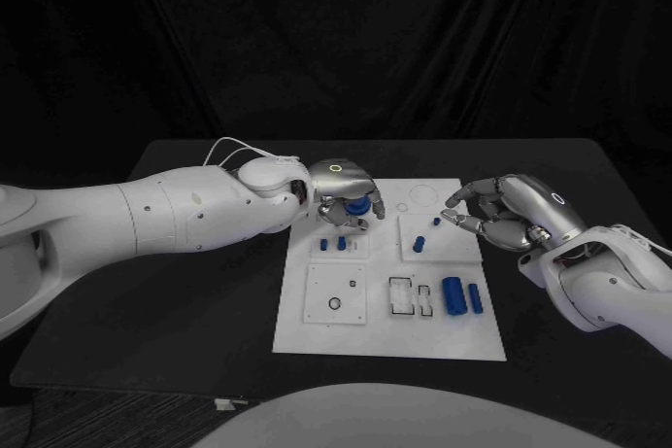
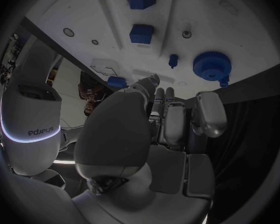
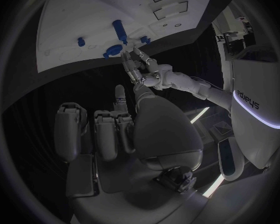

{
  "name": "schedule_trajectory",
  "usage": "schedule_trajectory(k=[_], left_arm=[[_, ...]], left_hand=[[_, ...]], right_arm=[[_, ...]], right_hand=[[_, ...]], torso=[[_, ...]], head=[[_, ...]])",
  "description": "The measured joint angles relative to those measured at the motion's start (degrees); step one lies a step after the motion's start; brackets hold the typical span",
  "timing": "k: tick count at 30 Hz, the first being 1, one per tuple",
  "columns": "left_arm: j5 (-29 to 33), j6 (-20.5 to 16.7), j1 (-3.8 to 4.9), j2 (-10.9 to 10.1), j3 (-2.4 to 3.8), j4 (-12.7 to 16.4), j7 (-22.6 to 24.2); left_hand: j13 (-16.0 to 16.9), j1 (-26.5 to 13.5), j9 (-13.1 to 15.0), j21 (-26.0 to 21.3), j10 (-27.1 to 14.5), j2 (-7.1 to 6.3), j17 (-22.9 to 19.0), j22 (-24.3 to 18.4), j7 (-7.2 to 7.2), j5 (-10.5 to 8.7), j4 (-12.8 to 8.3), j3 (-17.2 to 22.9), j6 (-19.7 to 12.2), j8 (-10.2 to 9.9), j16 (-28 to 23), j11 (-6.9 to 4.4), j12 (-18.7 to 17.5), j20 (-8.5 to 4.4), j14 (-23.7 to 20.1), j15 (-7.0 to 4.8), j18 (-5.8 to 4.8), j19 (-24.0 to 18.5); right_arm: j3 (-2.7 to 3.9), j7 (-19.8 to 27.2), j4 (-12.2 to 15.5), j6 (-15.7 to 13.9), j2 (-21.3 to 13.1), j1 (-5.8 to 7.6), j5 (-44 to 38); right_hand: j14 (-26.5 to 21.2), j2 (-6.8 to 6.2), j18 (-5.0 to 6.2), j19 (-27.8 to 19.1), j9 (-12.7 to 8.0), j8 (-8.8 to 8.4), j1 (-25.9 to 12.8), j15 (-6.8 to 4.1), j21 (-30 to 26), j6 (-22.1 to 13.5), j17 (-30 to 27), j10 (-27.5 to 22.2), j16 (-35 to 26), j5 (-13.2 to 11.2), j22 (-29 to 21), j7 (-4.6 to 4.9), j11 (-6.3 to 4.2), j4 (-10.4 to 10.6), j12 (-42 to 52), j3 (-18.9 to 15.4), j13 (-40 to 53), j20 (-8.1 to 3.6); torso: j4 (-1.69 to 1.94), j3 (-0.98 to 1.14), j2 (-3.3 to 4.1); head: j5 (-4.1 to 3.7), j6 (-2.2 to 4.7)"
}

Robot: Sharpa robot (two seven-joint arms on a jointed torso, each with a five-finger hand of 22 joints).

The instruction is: Assemble the parts on the task board

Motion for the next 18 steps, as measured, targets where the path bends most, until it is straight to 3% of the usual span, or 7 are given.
schedule_trajectory(k=[18], left_arm=[[-0.1,3.4,-0.50,0.6,0.00,-1.2,-4.1]], left_hand=[[2.5,0.0,-0.4,0.0,0.8,0.00,0.1,0.0,-0.34,0.11,0.2,-0.9,-0.8,-0.4,0.4,0.58,3.2,0.20,0.0,0.40,-0.01,0.2]], right_arm=[[0.00,-0.7,-0.3,1.1,0.0,0.00,0.1]], right_hand=[[0.0,0.00,0.00,0.0,0.0,0.00,0.0,0.00,-0.3,0.0,0.0,0.0,0.0,0.0,0.0,0.00,0.00,0.0,0.0,0.0,0.0,0.00]], torso=[[-0.01,0.01,0.04]], head=[[-0.19,0.00]])
